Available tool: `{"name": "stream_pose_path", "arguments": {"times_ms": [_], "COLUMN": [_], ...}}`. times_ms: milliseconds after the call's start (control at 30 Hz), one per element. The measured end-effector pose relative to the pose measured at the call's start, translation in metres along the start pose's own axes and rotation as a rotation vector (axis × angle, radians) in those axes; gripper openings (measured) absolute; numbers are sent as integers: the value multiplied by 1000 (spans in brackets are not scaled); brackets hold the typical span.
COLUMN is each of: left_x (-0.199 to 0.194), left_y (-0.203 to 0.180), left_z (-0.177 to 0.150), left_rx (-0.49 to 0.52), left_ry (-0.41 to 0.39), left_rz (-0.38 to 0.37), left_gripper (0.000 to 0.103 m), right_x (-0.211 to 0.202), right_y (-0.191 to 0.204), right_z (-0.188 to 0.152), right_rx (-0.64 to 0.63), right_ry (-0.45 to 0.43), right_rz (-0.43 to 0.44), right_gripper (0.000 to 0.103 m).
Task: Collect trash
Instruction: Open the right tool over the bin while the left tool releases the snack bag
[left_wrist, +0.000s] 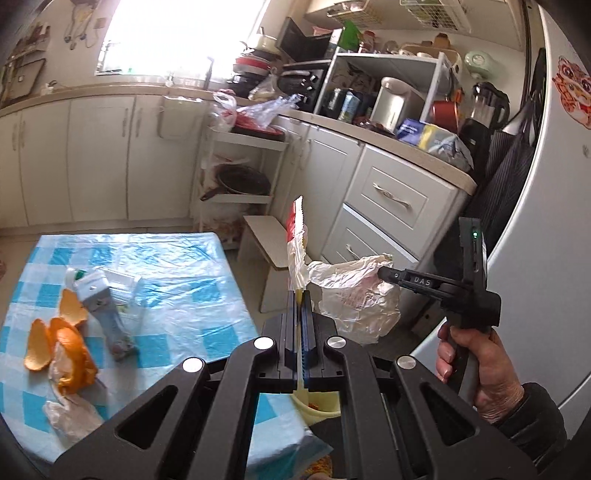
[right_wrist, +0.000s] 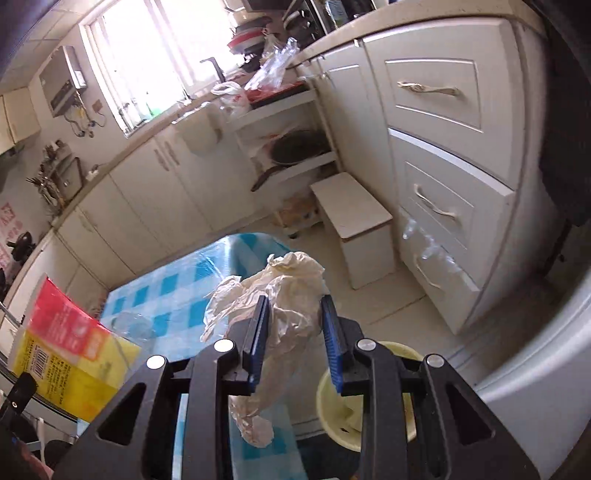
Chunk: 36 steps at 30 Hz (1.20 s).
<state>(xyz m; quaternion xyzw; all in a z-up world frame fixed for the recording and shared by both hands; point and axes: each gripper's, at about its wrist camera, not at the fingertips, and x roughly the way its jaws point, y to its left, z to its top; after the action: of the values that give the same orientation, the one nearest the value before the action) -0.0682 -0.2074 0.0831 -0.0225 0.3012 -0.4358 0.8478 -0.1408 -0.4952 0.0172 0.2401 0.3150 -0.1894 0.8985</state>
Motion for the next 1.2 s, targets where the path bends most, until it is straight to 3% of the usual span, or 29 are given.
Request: {"name": "stream_pose_path", "arguments": {"times_ms": [333,533,667,900,1067,1200], "left_x": [119,173,216,279,270,255], "left_y": [-59,-72,-75,-84,-85,-79], "left_z": [-31,-53,-73,-112,-111,-100], "left_rx": [7,-13,-37,-21,-7,-13], "left_ry": [181,277,361,535,515,484], "left_rz": [-60,-51,-31,11,12,16], "left_gripper": [2,2,2,4,32,36], "right_x": [38,74,84,62,49,43], "right_y": [-31,-57,-66,-76,-76,-65], "right_z": [-19,-39,-45,-25,-9,-1], "right_rx": [-104,-87,-79,23,98,96], "right_ry": [145,261,311,186,102,50], "right_rz": [-211,-260,-285,-226,-139,-93], "right_gripper": [30,31,41,52,58,63]}}
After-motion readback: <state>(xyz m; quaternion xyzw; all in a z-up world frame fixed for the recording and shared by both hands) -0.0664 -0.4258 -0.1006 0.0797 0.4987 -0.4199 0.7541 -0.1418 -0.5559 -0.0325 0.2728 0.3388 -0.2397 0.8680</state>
